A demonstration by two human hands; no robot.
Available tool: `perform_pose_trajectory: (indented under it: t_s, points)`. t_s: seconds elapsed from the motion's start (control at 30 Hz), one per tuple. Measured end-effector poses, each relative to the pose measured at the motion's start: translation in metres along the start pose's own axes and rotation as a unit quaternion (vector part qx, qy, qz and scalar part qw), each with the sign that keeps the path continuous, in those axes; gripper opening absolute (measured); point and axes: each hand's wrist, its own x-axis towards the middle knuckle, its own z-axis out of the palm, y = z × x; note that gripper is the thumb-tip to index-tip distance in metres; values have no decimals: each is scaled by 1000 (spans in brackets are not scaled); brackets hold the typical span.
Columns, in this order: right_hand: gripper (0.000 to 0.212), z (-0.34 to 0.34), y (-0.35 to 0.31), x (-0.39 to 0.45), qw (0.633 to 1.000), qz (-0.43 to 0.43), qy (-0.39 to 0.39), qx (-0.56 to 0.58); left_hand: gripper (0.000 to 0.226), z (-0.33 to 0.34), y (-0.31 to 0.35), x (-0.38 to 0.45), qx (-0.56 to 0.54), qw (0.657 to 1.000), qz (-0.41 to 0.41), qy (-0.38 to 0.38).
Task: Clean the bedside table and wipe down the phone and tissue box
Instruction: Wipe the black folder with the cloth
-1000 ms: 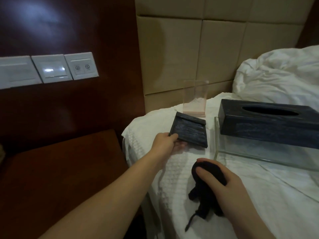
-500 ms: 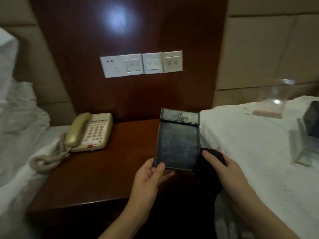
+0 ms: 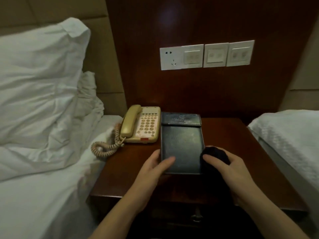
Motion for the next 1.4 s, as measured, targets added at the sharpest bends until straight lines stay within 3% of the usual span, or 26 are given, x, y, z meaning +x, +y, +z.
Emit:
perform_pose_trajectory:
  t_s: [0.1,0.17,0.37,0.47,0.57,0.63,0.73,0.83,0.93,1.1,1.23,1.27,1.33,1.4]
  points:
    - [20,7,5,3,999,-12,-35,-32,62,-2,9,14,-106,992,-47,47]
    - [22,11,6,0,997,-17,-61,-53,55,-6,15,17,-145,985,-45,88]
    - [37,13,-4,-7,985,-3,-130,-110,46,-16,9,12,-96,980,-43,170]
    - [34,14,-11,-4,993,-16,-78,-92,50,-15,0,9,-110,974,-62,190]
    - [18,14,-16,2,998,-32,30,-44,52,-14,-4,11,-109,976,-52,184]
    - [13,15,-21,1,995,-72,63,-12,50,-13,-3,13,-91,981,-24,170]
    - [30,25,-31,-2,970,-213,44,-104,42,-11,-6,15,-64,988,24,139]
    - [53,43,-23,6,916,-278,17,-288,39,-5,-10,13,-44,990,44,130]
    - [46,52,-8,18,859,-300,25,-414,39,-6,-14,12,-23,988,66,137]
    - [44,54,-9,19,903,-260,-47,-340,43,-14,-10,8,33,984,103,143]
    - [47,43,-14,10,870,-344,126,-331,53,-17,-6,7,94,981,138,103]
    - [47,44,-17,8,867,-357,139,-319,56,-15,-6,6,104,980,140,92]
    - [46,57,-18,6,868,-359,97,-329,49,-10,-9,6,116,978,148,89]
    - [44,73,-9,9,840,-355,37,-408,37,-5,-14,5,112,975,153,117]
